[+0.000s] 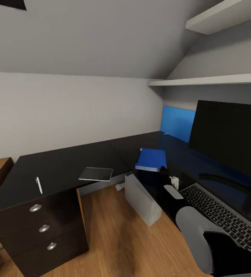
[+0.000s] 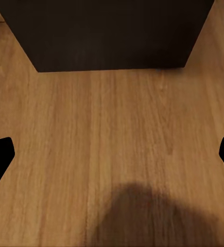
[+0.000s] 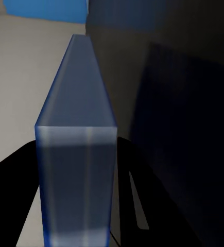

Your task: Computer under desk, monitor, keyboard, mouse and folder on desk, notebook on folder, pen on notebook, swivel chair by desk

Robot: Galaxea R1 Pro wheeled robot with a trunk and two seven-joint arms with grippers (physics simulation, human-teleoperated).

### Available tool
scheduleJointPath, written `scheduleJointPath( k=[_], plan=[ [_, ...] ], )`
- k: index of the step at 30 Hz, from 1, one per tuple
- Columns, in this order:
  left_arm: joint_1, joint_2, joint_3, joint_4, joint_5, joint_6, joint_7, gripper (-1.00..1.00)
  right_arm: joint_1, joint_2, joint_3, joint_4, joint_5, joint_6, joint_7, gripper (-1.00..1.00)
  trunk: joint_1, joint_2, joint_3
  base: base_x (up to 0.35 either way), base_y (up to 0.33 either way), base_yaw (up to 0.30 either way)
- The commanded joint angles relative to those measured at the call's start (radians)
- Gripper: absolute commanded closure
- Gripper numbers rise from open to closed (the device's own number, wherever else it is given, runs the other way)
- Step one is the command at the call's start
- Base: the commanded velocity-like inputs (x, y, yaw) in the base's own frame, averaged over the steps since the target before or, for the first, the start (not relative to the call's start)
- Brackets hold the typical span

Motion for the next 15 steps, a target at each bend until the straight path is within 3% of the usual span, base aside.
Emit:
scheduleJointPath(
  k=[1, 15],
  plan=[
    [0.000, 0.000, -0.008, 0.000, -0.001, -0.001, 0.010, -1.00, -0.001, 0.001, -0.004, 0.001, -0.011, -0.001, 0.009, 1.00, 0.000, 0.000, -0.001, 0.007, -0.003, 0.000],
    [0.000, 0.000, -0.008, 0.000, -0.001, -0.002, 0.011, -1.00, -0.001, -0.001, -0.004, -0.001, -0.010, -0.001, 0.008, 1.00, 0.000, 0.000, -0.001, 0.062, 0.000, 0.000]
  ],
)
